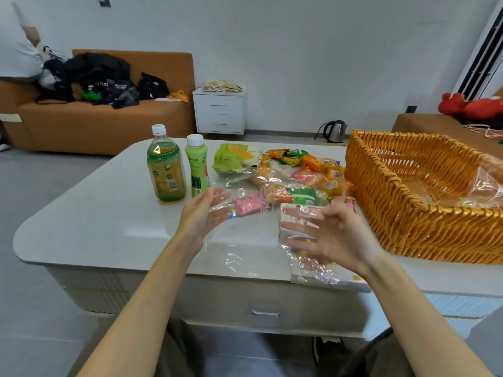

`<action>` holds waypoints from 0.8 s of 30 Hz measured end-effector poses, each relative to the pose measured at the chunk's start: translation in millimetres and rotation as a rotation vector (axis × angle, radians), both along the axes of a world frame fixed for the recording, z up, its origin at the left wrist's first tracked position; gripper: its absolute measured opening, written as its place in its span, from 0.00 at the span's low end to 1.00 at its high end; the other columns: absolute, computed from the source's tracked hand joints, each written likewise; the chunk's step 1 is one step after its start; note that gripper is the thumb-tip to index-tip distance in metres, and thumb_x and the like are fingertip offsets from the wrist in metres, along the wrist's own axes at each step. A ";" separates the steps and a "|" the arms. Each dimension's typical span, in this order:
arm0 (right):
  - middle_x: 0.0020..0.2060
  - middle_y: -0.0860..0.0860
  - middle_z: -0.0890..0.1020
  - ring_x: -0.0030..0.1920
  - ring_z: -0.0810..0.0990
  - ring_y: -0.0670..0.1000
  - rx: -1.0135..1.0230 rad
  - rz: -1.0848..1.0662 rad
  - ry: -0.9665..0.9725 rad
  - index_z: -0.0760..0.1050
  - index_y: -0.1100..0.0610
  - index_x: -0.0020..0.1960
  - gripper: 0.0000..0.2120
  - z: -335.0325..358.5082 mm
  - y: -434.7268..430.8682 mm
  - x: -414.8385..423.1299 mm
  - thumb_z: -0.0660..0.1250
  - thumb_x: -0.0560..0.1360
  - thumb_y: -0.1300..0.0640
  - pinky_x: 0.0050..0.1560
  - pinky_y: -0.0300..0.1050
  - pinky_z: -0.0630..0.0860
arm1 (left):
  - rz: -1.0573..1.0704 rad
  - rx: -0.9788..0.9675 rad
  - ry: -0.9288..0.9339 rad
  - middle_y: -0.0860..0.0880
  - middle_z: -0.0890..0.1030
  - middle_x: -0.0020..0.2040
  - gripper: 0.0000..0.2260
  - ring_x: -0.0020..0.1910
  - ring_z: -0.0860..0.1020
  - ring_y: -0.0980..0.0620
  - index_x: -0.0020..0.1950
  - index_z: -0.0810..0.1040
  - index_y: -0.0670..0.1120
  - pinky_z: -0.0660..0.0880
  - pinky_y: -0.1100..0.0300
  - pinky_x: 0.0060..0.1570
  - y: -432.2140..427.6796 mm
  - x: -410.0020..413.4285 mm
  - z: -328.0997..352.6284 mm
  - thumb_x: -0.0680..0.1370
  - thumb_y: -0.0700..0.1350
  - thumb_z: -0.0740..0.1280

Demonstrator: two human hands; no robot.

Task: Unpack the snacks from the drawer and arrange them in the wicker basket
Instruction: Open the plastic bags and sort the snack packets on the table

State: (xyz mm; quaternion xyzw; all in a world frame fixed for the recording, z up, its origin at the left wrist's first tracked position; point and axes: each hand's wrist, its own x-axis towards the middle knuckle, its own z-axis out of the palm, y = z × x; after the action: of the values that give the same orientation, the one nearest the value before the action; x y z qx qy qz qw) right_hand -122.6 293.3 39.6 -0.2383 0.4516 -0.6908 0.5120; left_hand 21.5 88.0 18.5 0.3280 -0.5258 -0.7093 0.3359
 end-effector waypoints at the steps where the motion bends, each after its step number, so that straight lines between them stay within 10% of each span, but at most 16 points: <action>1: 0.62 0.60 0.78 0.63 0.76 0.63 0.003 0.072 -0.027 0.84 0.61 0.43 0.24 1.2 -0.6 1.9 0.49 0.79 0.59 0.65 0.65 0.70 | -0.041 -0.006 -0.005 0.52 0.84 0.49 0.11 0.41 0.83 0.55 0.52 0.79 0.48 0.80 0.64 0.41 2.3 -1.0 0.9 0.83 0.48 0.58; 4: 0.62 0.59 0.79 0.61 0.78 0.62 0.051 0.192 0.049 0.73 0.58 0.66 0.16 -2.5 -6.9 7.4 0.58 0.80 0.60 0.61 0.59 0.75 | -0.166 -0.045 -0.008 0.50 0.84 0.54 0.11 0.52 0.82 0.50 0.56 0.78 0.47 0.78 0.56 0.55 8.6 -4.1 0.9 0.83 0.49 0.58; 10: 0.62 0.46 0.78 0.59 0.80 0.52 0.171 0.030 0.505 0.70 0.38 0.66 0.37 -21.3 -21.8 10.3 0.81 0.62 0.48 0.58 0.63 0.77 | -0.312 -0.101 -0.038 0.52 0.83 0.56 0.13 0.57 0.81 0.50 0.58 0.79 0.51 0.75 0.49 0.60 19.6 -6.8 -1.1 0.82 0.52 0.58; 18: 0.72 0.48 0.63 0.67 0.72 0.54 0.178 0.155 0.480 0.60 0.38 0.72 0.45 -28.0 -31.0 16.8 0.79 0.61 0.50 0.51 0.51 0.81 | -0.476 -0.313 -0.075 0.56 0.76 0.66 0.33 0.66 0.74 0.57 0.72 0.67 0.57 0.70 0.54 0.65 26.5 -7.2 2.5 0.71 0.69 0.56; 24: 0.72 0.45 0.65 0.63 0.77 0.53 0.171 0.270 0.493 0.60 0.37 0.73 0.43 -55.1 -38.9 0.1 0.79 0.65 0.48 0.53 0.50 0.80 | -0.388 -0.361 -0.101 0.56 0.80 0.61 0.29 0.62 0.77 0.58 0.67 0.74 0.56 0.74 0.55 0.61 25.8 -5.6 -4.1 0.68 0.67 0.63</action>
State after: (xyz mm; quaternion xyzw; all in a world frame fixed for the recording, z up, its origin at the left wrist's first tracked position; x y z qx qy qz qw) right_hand -122.5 254.5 -15.6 -0.4130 0.5832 -0.4972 0.4921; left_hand 16.0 113.8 14.4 0.1909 -0.7129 -0.6379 0.2199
